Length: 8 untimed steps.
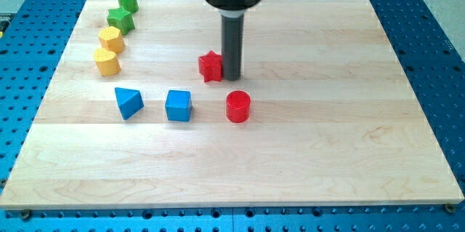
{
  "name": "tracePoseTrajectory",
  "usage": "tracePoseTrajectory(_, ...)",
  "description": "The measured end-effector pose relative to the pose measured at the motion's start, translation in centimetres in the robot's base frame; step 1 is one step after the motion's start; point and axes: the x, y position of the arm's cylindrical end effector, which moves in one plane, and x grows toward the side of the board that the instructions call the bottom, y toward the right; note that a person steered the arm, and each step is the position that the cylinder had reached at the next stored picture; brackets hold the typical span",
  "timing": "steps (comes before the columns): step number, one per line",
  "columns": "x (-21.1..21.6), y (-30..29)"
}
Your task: Move the red circle to the bottom right side of the red star
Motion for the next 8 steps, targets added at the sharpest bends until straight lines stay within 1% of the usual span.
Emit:
tracePoseTrajectory(1,3.7,2.6)
tracePoseTrajectory(2,9.3,2.9)
tracePoseTrajectory(3,12.7,-0.9)
tracePoseTrajectory(4,18.5,2.2)
tracePoseTrajectory(5,18.8,-6.2)
tracePoseTrajectory(6,12.1,-4.9)
tracePoseTrajectory(7,5.4,-2.1)
tracePoseTrajectory(8,3.1,-3.4)
